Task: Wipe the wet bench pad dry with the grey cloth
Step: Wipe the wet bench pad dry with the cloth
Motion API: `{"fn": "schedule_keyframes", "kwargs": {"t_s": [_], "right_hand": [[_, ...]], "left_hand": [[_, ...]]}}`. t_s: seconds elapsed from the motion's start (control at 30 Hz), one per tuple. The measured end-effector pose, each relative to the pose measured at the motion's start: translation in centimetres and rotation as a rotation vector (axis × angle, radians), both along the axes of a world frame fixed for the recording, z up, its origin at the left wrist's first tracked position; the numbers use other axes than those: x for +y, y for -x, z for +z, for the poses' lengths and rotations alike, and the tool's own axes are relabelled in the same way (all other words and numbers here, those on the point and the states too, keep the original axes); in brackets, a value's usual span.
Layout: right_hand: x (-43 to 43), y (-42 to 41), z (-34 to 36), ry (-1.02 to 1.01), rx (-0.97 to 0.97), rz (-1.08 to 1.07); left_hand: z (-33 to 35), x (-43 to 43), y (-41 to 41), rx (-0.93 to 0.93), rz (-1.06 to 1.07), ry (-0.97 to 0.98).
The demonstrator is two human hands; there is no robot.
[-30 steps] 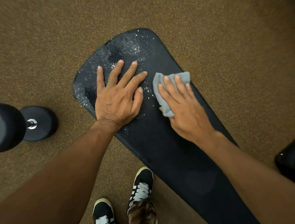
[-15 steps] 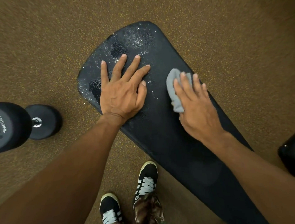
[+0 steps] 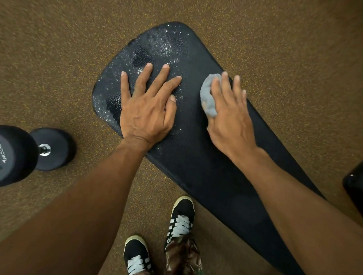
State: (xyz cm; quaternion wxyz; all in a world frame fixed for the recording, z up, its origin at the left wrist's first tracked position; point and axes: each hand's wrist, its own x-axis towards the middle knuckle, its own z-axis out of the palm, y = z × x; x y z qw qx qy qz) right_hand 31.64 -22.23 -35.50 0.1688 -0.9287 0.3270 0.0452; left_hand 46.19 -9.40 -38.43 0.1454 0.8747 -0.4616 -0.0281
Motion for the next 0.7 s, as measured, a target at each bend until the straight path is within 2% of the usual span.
{"fn": "schedule_keyframes", "kwargs": {"t_s": [0.07, 0.17, 0.23, 0.37, 0.47, 0.63, 0.7], "right_hand": [[1.0, -1.7, -0.4, -0.011, -0.061, 0.017], [3.2, 0.1, -0.9, 0.02, -0.048, 0.267], [2.7, 2.4, -0.3, 0.069, 0.0, 0.359], [0.9, 1.3, 0.0, 0.084, 0.026, 0.208], [3.3, -1.1, -0.7, 0.054, -0.017, 0.114], [3.8, 2.5, -0.4, 0.077, 0.018, 0.39], [2.3, 2.8, 0.0, 0.101, 0.039, 0.363]], "left_hand": [[-0.1, 0.0, 0.0, -0.004, -0.002, 0.005], [-0.2, 0.0, -0.2, -0.005, -0.001, 0.014], [-0.2, 0.1, -0.1, -0.007, 0.001, 0.022], [-0.3, 0.0, -0.1, -0.001, 0.001, 0.042], [-0.2, 0.0, -0.2, 0.024, 0.011, 0.052], [0.3, 0.0, -0.1, 0.1, 0.04, 0.09], [0.4, 0.1, -0.1, 0.121, 0.046, 0.092]]}}
